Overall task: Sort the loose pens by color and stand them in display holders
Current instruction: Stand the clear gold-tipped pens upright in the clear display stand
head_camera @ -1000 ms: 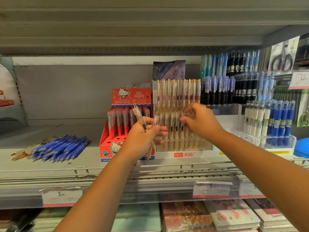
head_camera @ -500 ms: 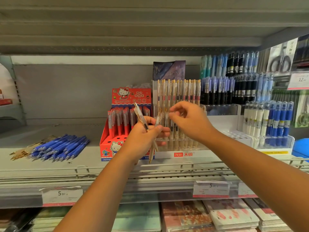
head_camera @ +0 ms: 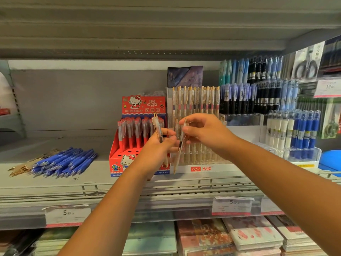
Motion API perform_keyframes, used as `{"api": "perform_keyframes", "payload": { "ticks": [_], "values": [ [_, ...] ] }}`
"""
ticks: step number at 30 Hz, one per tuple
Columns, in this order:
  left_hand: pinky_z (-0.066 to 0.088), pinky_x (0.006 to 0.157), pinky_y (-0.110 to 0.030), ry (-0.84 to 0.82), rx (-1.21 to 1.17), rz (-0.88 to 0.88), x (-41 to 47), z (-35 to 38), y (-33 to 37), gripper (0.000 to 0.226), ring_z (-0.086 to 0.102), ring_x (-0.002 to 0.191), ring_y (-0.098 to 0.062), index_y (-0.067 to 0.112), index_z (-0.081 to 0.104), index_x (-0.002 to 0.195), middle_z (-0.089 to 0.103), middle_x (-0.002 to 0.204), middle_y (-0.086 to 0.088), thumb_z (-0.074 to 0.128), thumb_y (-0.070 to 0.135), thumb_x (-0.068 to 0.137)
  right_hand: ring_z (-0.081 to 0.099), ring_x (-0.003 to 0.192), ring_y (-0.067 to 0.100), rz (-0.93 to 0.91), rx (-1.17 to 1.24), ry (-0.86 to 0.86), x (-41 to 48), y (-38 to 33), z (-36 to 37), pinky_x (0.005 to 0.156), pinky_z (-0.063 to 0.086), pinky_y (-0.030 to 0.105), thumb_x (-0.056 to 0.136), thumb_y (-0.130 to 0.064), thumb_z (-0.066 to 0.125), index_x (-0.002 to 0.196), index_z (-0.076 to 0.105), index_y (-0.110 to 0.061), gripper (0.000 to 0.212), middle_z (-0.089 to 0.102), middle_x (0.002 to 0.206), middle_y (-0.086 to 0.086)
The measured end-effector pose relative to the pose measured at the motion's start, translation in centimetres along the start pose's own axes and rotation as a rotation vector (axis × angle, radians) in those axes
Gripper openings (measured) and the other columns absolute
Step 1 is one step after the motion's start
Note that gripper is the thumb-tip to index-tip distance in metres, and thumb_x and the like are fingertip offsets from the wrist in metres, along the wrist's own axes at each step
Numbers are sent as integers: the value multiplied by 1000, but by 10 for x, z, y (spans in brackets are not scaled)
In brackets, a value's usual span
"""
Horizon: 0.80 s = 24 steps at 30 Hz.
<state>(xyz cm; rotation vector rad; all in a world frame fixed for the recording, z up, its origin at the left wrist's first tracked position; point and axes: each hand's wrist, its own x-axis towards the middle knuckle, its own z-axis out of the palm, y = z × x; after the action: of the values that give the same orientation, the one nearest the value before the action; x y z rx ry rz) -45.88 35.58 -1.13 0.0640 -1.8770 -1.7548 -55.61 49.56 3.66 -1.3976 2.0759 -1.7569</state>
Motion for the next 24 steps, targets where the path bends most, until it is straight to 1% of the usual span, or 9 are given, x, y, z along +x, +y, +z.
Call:
{"api": "perform_keyframes", "payload": {
  "ticks": [2,5,8,10,12,15,18,20,24],
  "values": [
    [60,66,-39,11,-40,-20,-1,1,1,8,73,85,-25,16,56,106,75,93,-8,52,21,102,69,77,17,-5,12,51,1,-1,-11,70,61,32,94,-6,62,108,68,-14,18,68,94,11],
    [57,55,-34,11,7,-8,-1,0,0,11,66,62,-18,12,54,104,73,80,-6,51,22,102,71,73,14,-10,28,173,5,-2,-30,65,59,24,91,-6,65,116,61,-10,26,68,96,9],
    [42,46,-28,-22,184,19,-1,-3,-4,8,48,49,-11,14,57,97,67,72,-4,54,21,101,70,80,19,-32,16,281,8,-3,-47,62,59,24,90,-4,67,108,60,-11,21,66,101,12],
    [38,47,-27,-16,195,-8,0,-4,-4,10,42,49,-10,15,56,96,63,69,-2,59,24,98,69,84,19,-51,-16,331,10,-1,-54,62,60,25,90,-4,66,106,60,-14,20,65,100,9],
    [36,47,-26,-14,124,-72,0,-3,-3,14,40,52,-10,18,52,97,57,69,1,61,29,96,68,87,18,-67,-47,367,11,0,-59,63,61,27,91,-5,66,105,59,-17,20,65,98,5],
    [31,47,-26,-30,-44,-155,2,-1,-2,8,38,53,-11,22,41,89,47,66,3,46,19,95,67,88,18,-82,-91,400,13,6,-62,64,62,28,92,-6,65,105,59,-17,18,64,96,3],
    [30,46,-24,17,-130,-185,1,1,0,12,35,51,-12,21,36,85,43,62,4,32,15,94,66,88,19,-83,-142,402,16,13,-61,66,62,32,92,-6,65,106,59,-17,18,63,97,4],
    [33,47,-26,48,-92,-191,1,3,0,14,36,53,-14,19,37,86,42,67,1,31,20,99,66,89,19,-78,-156,400,18,17,-60,67,62,33,92,-6,65,106,59,-16,19,63,97,5],
    [51,53,-32,41,155,-144,0,2,1,16,46,60,-20,13,46,93,49,72,-7,40,22,104,68,86,20,-44,-205,363,22,23,-60,66,62,33,91,-7,67,110,61,-15,21,65,98,4]
  ]
}}
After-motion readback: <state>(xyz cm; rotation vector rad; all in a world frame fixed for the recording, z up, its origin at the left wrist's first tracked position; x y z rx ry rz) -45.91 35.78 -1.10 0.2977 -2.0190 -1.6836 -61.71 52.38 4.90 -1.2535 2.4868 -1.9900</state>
